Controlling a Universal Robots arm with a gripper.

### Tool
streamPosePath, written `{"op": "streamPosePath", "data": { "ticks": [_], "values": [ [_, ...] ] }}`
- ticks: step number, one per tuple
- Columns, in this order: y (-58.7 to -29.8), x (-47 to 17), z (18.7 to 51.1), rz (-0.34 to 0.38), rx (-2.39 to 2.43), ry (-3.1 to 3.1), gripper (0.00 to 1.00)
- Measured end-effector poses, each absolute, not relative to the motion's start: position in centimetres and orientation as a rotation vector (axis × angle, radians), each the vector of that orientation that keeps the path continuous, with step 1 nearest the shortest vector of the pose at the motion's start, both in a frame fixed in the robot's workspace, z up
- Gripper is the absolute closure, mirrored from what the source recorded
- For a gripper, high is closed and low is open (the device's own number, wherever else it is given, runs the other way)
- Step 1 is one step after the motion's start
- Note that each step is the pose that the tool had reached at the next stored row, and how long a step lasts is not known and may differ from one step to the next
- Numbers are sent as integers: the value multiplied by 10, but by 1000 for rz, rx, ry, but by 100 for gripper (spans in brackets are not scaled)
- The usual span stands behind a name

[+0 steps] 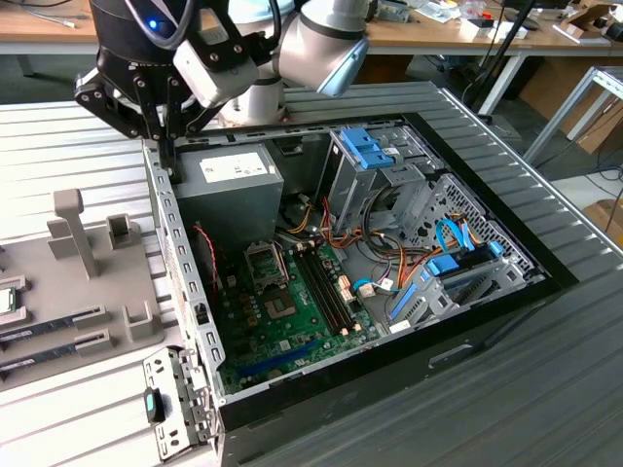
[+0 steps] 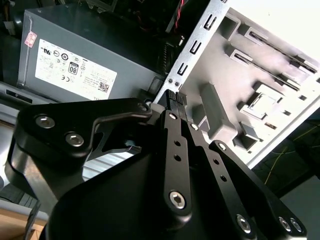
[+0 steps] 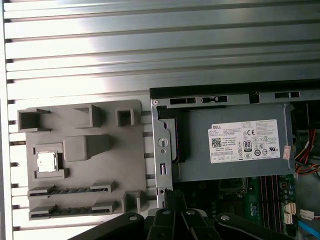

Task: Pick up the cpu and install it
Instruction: 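Reach for the cpu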

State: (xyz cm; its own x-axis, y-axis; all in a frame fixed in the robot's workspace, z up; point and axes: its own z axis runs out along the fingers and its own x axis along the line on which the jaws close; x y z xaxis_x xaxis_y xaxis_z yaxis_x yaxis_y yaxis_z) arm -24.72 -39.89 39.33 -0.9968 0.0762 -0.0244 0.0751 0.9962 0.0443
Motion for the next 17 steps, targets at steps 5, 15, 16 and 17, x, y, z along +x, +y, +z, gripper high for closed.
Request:
{"op": "streamPosePath", "data": {
  "ticks": [5,15,16,17],
  "values": [
    [-399,-249,393,68,118,3112,89],
    [-399,-259,393,68,118,3112,89],
    [-399,-259,393,68,118,3113,89],
    [-399,-259,393,68,118,3113,89]
  ]
}}
